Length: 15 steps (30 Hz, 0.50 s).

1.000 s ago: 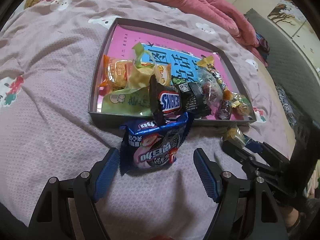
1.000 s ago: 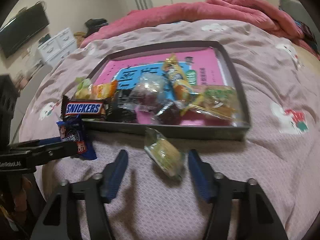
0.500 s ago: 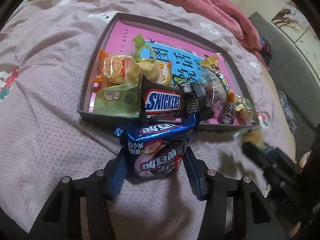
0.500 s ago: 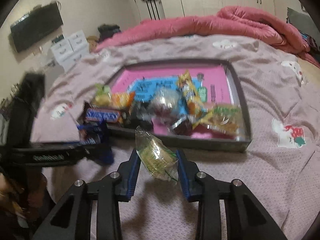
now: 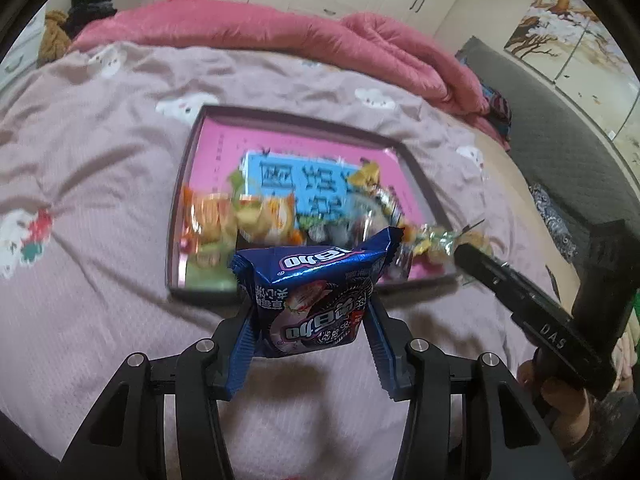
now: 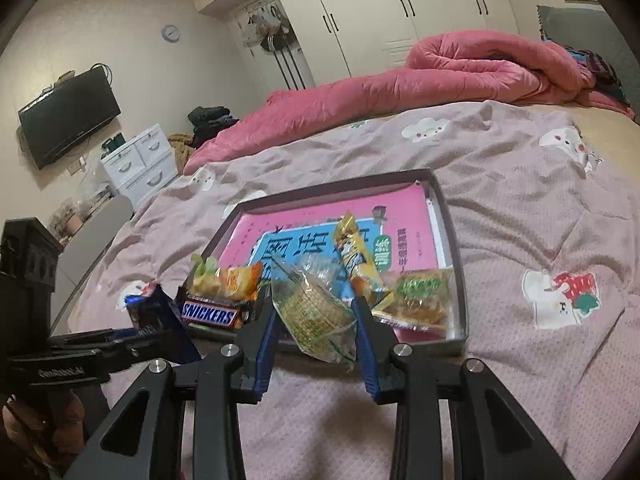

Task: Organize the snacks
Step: 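Carry both held packs over the tray and lower them in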

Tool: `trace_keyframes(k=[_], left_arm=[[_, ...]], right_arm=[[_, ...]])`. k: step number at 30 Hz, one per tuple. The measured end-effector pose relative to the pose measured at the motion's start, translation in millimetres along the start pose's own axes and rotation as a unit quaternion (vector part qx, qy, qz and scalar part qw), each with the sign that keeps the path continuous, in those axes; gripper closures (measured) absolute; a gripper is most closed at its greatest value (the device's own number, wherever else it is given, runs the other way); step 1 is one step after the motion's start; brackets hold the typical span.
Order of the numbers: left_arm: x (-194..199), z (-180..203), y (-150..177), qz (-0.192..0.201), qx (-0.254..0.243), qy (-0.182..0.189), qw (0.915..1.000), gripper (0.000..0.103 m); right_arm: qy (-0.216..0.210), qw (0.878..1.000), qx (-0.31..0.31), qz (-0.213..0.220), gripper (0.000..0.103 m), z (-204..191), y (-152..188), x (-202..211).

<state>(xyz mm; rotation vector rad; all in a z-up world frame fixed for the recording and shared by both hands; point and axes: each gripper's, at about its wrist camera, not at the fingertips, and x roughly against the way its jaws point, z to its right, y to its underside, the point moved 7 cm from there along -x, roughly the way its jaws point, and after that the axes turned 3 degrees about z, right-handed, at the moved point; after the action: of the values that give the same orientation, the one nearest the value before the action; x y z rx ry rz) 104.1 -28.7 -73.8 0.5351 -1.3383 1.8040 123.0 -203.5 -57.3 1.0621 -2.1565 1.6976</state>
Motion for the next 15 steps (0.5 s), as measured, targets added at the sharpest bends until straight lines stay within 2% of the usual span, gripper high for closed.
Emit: trace_keyframes(k=[6,15], left_arm=[[-11,3,-20,0.006,0.003,-0.003,1.0,0.051],[-33,10,-31,0.001,0.001,-0.008,1.0,0.05]], right_arm=[[-0.005,1.0,-0.01,0.005,0.067,4,-9,-7],[-0.015,0.999,-0.029,-0.002,0.067,14,-12,-21]])
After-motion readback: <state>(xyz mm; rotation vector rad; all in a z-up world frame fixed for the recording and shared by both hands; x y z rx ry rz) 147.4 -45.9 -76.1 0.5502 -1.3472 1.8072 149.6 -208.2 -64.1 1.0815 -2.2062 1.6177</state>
